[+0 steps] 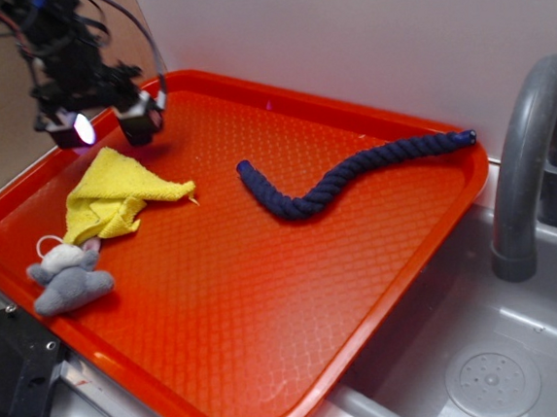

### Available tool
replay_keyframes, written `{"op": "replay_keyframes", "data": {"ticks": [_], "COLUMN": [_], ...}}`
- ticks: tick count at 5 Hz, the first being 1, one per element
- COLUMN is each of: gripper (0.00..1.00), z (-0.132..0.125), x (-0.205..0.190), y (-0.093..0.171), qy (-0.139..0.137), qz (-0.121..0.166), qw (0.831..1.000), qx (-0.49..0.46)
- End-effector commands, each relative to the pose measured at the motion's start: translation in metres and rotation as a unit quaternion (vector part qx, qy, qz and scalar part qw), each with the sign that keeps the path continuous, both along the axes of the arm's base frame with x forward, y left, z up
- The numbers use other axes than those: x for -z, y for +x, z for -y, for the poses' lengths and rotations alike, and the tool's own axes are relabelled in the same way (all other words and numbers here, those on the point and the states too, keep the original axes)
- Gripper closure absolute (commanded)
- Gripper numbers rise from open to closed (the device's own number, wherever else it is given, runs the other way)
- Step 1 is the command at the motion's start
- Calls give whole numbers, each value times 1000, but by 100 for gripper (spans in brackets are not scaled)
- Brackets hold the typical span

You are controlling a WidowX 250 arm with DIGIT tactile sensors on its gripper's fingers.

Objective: Grab the black box.

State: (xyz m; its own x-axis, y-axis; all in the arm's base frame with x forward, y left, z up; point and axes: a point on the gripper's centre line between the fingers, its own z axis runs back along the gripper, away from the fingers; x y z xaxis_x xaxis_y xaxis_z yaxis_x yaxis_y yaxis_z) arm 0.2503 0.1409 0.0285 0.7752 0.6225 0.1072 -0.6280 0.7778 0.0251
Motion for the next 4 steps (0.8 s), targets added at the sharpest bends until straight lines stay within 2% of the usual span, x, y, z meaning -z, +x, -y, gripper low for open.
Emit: {"op": "replay_keyframes", "data": {"ticks": [1,2,4], "gripper": [100,100,100], "z": [1,-1,14], "x": [-20,-30,-101], "y": [27,23,0], "qy": [23,21,-7], "qz": [25,29,85], "qw": [999,999,996], "qx": [28,25,33]}}
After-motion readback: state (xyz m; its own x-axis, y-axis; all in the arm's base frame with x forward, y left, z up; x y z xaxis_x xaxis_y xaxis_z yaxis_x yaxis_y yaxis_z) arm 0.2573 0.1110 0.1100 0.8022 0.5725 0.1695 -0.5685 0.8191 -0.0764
